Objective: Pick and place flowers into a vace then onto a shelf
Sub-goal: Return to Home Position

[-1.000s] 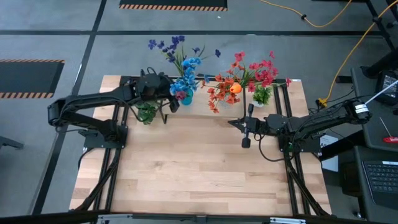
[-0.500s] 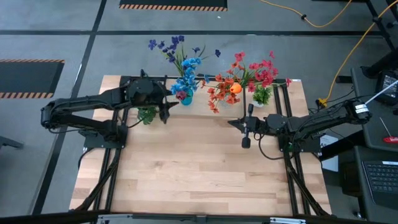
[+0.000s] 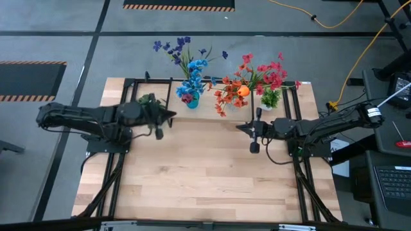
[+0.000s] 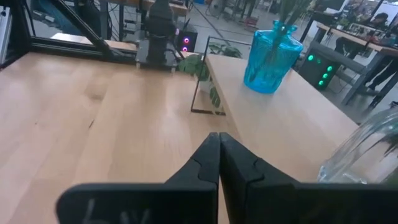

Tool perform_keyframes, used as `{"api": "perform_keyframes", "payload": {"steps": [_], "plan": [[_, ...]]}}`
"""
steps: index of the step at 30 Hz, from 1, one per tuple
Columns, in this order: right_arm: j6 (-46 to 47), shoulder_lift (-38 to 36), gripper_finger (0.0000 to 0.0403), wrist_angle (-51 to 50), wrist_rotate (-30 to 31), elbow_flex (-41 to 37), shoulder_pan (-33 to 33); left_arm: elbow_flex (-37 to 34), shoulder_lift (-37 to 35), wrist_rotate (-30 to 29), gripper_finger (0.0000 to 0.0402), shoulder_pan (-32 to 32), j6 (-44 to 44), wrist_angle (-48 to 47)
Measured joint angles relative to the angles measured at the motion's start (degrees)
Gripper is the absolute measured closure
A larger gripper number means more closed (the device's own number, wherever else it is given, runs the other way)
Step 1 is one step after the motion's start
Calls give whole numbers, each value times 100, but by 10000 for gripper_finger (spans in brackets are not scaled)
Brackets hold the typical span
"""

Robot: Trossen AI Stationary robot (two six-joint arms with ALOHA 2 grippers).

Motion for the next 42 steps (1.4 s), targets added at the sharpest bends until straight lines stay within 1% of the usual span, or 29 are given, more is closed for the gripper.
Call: {"api": "perform_keyframes", "payload": {"steps": [4,6,9,12,14,18,19,22,23,26,30,33,35,38,39,42], "plan": [[68,-152,395,0,5,-9,53,-982,-582,-547,397,-514,150,889],[150,-246,395,16,3,-70,117,-1465,-942,-606,400,-716,144,1253],[131,-373,395,0,0,-177,176,-2170,-1511,-459,400,-908,107,1668],[94,-507,395,92,2,-255,177,-2738,-2076,-322,399,-968,282,1998],[-16,-632,395,92,2,-304,177,-2988,-2477,-122,400,-960,439,2149],[-162,-1051,395,46,-13,-354,162,-3314,-3280,40,400,-877,463,2060],[-172,-1186,395,-36,-158,-354,147,-3413,-3451,66,400,-851,449,2058],[-242,-1644,395,-507,-871,-354,47,-3804,-3951,86,401,-768,456,2014],[-210,-1824,395,-670,-992,-354,22,-3926,-4111,86,400,-742,483,1962],[-154,-2359,395,-1081,-988,-377,-50,-3917,-4528,89,399,-660,493,1719],[-313,-3204,395,-1276,-991,-797,-121,-3917,-4548,237,401,-573,544,1721],[-332,-3980,395,-1544,-985,-1148,-205,-3917,-4537,195,399,-496,378,1543],[-301,-4527,395,-1967,-986,-1274,-282,-3917,-4542,172,399,-454,340,1582],[32,-5354,397,-2790,-1001,-1294,-376,-3916,-4541,169,400,-398,342,1583],[124,-5494,398,-2940,-1007,-1288,-380,-3917,-4541,162,400,-380,344,1584],[109,-5404,400,-2967,-1103,-1278,-378,-3917,-4538,148,399,-286,380,1604]]}}
